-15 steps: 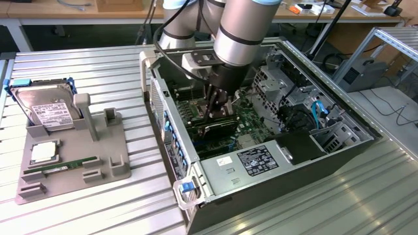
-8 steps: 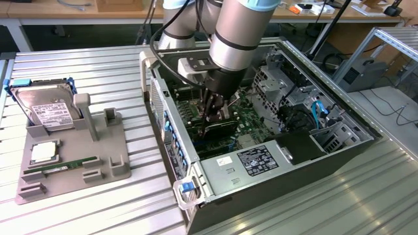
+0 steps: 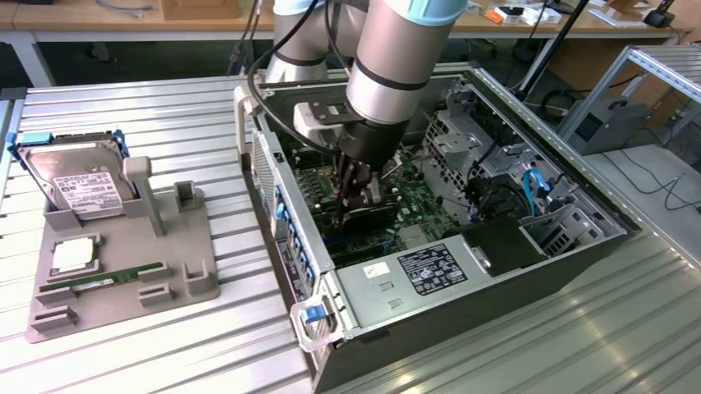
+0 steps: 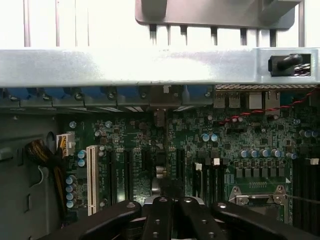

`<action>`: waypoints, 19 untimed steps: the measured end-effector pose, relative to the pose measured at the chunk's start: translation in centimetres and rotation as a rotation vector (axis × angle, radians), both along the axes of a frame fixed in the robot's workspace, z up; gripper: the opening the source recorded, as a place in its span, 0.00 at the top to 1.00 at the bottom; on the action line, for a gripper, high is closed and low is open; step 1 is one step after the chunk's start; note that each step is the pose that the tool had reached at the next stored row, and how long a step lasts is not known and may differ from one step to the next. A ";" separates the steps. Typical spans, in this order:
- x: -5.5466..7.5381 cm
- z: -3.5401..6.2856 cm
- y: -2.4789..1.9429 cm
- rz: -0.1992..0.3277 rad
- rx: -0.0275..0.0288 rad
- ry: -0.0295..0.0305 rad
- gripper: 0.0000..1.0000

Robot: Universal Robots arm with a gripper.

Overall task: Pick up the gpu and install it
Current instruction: 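Press down on the gpu until it lock into place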

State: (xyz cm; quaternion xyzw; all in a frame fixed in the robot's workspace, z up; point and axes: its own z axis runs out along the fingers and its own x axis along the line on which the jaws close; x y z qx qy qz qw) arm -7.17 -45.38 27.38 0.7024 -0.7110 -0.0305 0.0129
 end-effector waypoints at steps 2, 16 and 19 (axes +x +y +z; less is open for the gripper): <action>-0.2 -0.05 -0.34 0.000 0.0003 -0.0001 0.89; 2.9 0.04 -0.57 0.000 -0.0011 -0.0001 0.89; 4.2 0.52 -0.57 0.000 -0.0007 -0.0001 0.89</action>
